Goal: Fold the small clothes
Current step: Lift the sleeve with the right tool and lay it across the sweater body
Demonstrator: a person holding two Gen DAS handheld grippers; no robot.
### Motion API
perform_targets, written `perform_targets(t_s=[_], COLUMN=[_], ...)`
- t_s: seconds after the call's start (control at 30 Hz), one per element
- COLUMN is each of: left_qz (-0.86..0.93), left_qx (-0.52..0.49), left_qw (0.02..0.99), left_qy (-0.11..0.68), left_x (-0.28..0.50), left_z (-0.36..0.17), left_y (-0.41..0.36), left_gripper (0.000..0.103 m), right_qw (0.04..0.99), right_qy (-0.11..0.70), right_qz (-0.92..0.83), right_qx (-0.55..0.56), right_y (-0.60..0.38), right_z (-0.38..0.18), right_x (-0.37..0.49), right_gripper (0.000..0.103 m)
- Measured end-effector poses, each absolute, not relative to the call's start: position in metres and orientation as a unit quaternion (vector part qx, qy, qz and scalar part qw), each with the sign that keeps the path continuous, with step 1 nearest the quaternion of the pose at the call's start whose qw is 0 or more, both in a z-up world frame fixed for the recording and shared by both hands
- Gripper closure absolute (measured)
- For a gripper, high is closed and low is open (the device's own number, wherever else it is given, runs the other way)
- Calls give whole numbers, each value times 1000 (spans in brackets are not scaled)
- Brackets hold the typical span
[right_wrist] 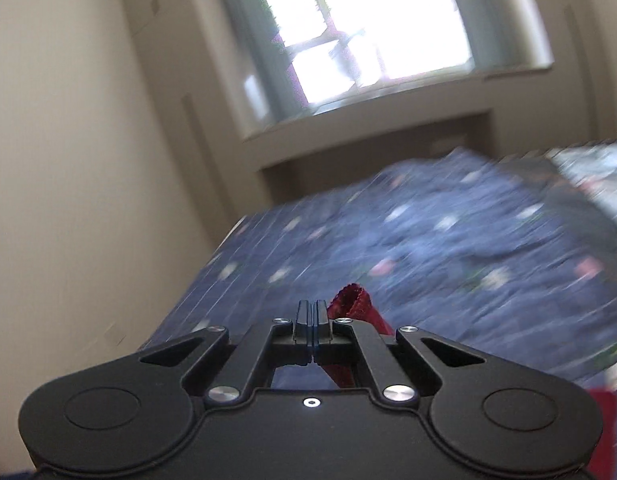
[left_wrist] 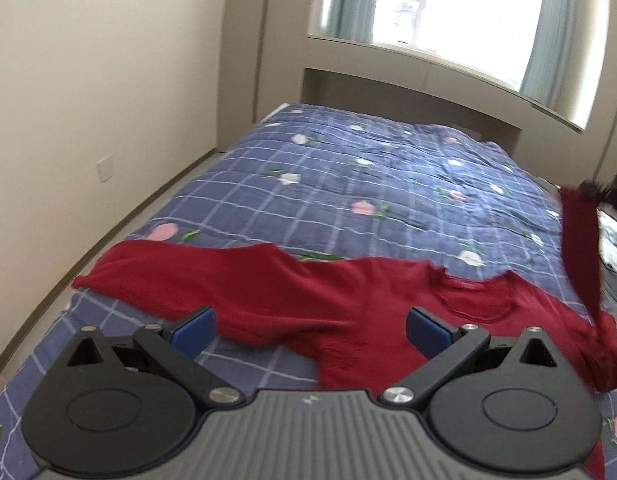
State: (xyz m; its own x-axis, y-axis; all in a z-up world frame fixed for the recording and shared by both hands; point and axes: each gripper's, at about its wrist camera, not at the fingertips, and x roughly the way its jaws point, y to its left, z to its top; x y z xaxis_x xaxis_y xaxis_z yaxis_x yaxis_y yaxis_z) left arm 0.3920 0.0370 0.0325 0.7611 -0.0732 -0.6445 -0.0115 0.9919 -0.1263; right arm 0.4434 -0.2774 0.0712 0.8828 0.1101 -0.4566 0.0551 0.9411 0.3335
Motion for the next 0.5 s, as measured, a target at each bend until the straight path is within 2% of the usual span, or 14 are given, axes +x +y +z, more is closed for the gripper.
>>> perform_targets(t_s=[0.27, 0.43, 0.47, 0.5], left_qz=[16, 22, 20, 17], left_qx=[-88, -86, -86, -87], left_qw=[933, 930, 930, 929], left_qy=[349, 356, 357, 359], left_x=[395, 399, 401, 402], left_z=[15, 5, 2, 1], left_y=[71, 74, 73, 71], left_gripper=[0, 0, 0, 0], right_qw=[934, 927, 928, 929], right_qy=[318, 342, 341, 340], right_qz=[77, 96, 98, 101], right_qx=[145, 119, 112, 108], right_y=[-181, -158, -156, -159], right_z=[1, -24, -30, -30], right_x=[451, 443, 443, 439], right_gripper=[103, 102, 98, 88])
